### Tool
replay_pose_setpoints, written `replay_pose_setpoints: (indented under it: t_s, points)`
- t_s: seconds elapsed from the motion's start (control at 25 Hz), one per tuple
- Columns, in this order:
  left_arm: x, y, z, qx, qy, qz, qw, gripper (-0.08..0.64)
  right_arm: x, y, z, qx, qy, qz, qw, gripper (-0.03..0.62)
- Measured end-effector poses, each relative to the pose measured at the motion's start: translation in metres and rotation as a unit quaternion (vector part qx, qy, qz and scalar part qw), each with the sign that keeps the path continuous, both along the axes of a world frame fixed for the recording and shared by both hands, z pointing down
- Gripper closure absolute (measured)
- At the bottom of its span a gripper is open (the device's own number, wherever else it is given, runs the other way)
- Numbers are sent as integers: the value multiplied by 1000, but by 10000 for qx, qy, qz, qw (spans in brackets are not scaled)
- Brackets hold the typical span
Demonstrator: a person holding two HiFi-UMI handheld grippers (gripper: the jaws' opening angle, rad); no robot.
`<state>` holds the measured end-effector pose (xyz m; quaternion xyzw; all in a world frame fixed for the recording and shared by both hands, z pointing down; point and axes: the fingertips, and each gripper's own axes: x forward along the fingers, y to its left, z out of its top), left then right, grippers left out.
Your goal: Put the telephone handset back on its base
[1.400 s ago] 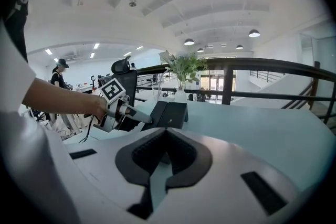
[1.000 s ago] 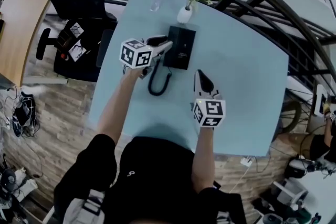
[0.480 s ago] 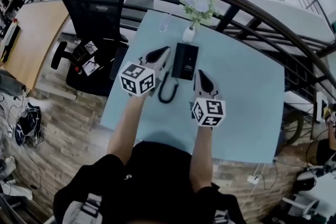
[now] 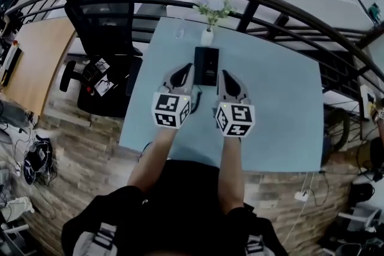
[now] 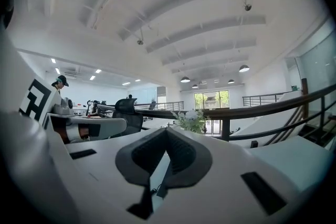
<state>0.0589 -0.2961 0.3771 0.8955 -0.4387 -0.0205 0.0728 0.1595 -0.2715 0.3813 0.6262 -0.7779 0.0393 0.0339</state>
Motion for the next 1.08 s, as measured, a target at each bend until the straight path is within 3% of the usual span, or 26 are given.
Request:
replay_pose_setpoints:
  t_s: [0.2, 0.56, 1.08]
  points:
    - [10, 13, 5, 37, -149, 31, 9999, 560, 6, 13, -5, 84, 65, 86, 9999, 604]
    - [19, 22, -6, 144, -36, 60, 9999, 560, 12, 26, -13, 189, 128, 11, 9997, 604]
    - [35, 26, 17, -85, -161, 256, 9995, 560, 23, 32, 2, 111, 166, -25, 9998, 604]
